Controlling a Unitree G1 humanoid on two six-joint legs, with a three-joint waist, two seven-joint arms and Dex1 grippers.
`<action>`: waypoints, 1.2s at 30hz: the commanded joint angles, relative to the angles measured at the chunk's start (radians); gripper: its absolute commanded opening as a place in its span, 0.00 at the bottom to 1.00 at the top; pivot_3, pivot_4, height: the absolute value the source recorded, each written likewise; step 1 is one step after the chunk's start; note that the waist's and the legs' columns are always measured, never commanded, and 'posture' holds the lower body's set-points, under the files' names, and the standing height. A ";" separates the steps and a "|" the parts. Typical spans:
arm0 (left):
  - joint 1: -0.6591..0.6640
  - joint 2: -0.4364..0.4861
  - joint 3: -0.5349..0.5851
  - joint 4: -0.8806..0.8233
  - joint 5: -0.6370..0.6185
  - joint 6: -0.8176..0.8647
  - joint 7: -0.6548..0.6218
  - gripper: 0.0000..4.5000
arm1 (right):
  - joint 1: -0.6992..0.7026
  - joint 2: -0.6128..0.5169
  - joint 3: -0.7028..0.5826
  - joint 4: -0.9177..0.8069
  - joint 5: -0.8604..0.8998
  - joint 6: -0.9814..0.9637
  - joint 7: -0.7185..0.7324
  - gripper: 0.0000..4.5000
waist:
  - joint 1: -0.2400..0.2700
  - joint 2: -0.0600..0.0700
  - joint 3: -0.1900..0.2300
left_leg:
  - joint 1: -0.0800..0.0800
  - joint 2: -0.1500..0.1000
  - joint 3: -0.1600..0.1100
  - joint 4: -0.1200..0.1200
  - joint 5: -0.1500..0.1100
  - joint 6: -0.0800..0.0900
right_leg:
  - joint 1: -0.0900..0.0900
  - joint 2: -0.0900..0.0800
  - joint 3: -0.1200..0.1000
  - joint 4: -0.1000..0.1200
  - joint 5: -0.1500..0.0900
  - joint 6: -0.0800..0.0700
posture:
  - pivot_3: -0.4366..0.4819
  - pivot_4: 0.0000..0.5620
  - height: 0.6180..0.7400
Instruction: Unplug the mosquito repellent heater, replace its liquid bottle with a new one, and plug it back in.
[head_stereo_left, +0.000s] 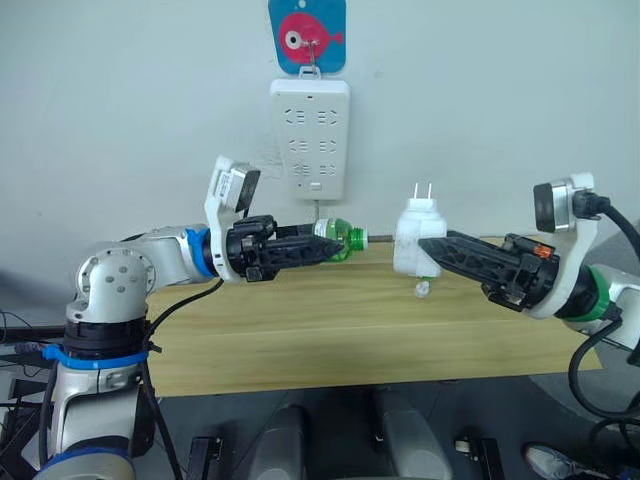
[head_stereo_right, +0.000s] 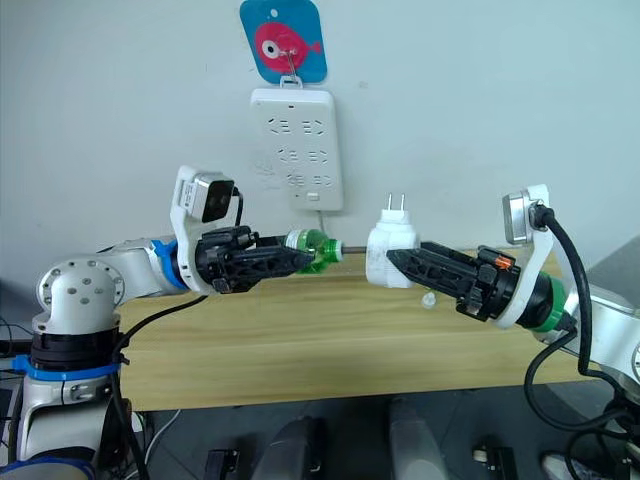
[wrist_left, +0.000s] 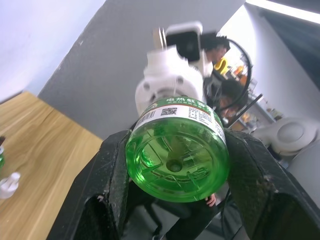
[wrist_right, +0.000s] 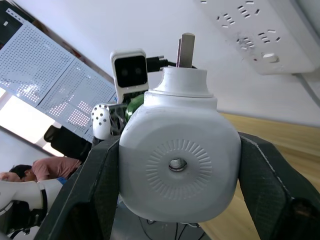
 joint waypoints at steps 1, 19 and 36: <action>-0.013 0.031 0.032 0.005 -0.028 0.024 -0.013 0.54 | 0.005 -0.043 -0.032 -0.021 0.027 -0.026 0.061 0.66 | 0.000 0.000 0.000 | 0.000 0.000 0.000 0.001 0.000 0.000 | 0.000 0.001 0.000 0.001 0.000 0.000 | 0.33 0.30 1.00; 0.007 0.092 -0.049 -0.009 0.089 0.001 -0.166 0.54 | -0.155 -0.141 0.073 0.107 -0.318 0.052 0.450 0.66 | 0.003 0.000 -0.003 | 0.000 0.000 0.000 0.002 0.000 0.000 | 0.000 0.001 0.000 0.001 0.000 0.000 | 0.35 0.39 1.00; 0.004 0.075 -0.026 -0.026 0.046 0.029 -0.148 0.54 | -0.187 -0.038 0.081 0.112 -0.288 0.066 0.431 0.66 | 0.005 0.000 -0.003 | 0.000 0.000 -0.003 0.002 0.000 0.000 | 0.000 -0.001 0.000 0.001 0.000 0.000 | 0.37 0.38 1.00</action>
